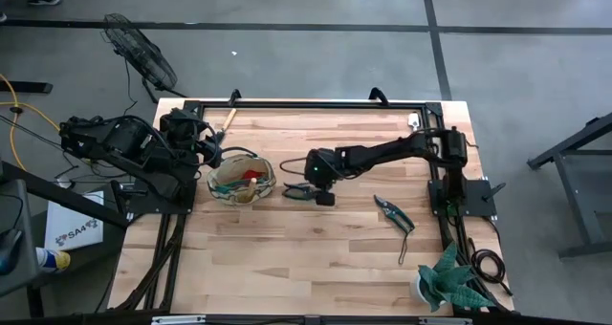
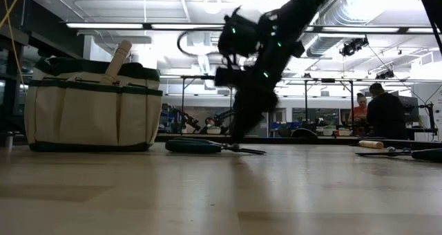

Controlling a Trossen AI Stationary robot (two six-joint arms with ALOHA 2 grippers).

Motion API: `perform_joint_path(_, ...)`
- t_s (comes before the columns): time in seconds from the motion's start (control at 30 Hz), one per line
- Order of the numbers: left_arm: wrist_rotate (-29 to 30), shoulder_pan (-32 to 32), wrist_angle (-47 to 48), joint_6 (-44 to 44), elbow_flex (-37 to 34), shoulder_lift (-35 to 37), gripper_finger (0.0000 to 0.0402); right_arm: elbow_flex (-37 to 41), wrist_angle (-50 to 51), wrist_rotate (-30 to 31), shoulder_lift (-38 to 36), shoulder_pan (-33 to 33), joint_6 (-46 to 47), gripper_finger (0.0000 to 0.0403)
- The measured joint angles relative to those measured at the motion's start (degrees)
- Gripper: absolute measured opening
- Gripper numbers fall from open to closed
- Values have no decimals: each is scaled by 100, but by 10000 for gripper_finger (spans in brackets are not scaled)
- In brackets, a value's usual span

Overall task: Pick & Place Garden tools in Gardening bag
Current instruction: Put the left green shear scissors into the white gardening bag

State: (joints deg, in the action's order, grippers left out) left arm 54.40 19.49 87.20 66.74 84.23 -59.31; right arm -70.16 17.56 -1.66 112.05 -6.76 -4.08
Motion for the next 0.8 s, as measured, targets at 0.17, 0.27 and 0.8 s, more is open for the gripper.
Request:
perform_joint_path(0.17, -52, 0, -7, -12, 6, -2, 246, -188, 317, 171, -395, 2, 127, 4)
perform_joint_path(0.27, -98, 0, -7, -27, 6, -2, 246, -180, 336, 189, -671, 2, 240, 4)
perform_joint_path(0.8, -160, 0, -520, -316, 6, -4, 246, -195, 301, 531, -2287, 2, 601, 4)
